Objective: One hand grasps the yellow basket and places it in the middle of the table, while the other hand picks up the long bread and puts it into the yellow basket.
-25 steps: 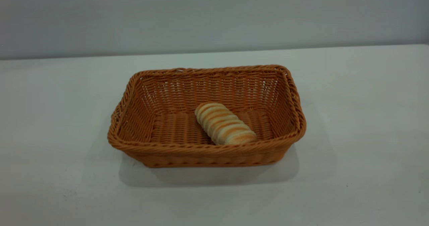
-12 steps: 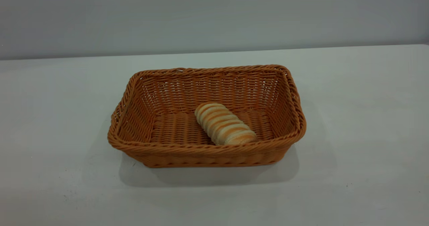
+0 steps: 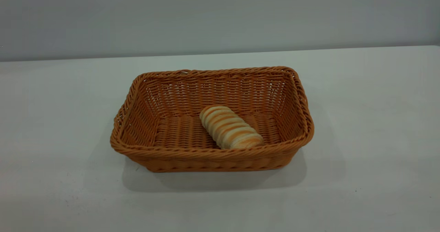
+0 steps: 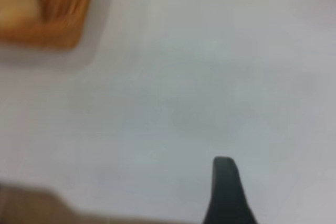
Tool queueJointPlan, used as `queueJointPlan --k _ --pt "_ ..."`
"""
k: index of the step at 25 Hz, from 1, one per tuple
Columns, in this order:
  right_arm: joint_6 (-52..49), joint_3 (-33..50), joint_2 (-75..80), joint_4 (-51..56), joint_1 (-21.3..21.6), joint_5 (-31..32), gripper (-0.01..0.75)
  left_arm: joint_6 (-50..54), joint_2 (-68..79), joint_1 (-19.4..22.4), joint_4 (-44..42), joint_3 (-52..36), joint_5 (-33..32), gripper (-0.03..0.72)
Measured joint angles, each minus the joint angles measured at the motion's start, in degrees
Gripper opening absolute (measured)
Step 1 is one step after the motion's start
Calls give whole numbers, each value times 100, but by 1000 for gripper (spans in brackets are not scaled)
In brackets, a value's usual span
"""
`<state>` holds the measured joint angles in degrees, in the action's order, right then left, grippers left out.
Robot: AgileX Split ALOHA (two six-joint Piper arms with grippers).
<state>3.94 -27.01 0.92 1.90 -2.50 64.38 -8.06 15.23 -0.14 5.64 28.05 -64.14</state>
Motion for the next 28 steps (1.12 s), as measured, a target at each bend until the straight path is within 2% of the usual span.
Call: queueJointPlan --k 3,9,28 --pt "0 0 -185 0 38 45 558 0 -470 163 0 0 -5 578" --pt "0 0 -187 10 85 52 558 0 -1568 171 5 0 -70 578" --pt "0 0 -187 10 85 52 558 0 -1653 229 5 0 -116 578"
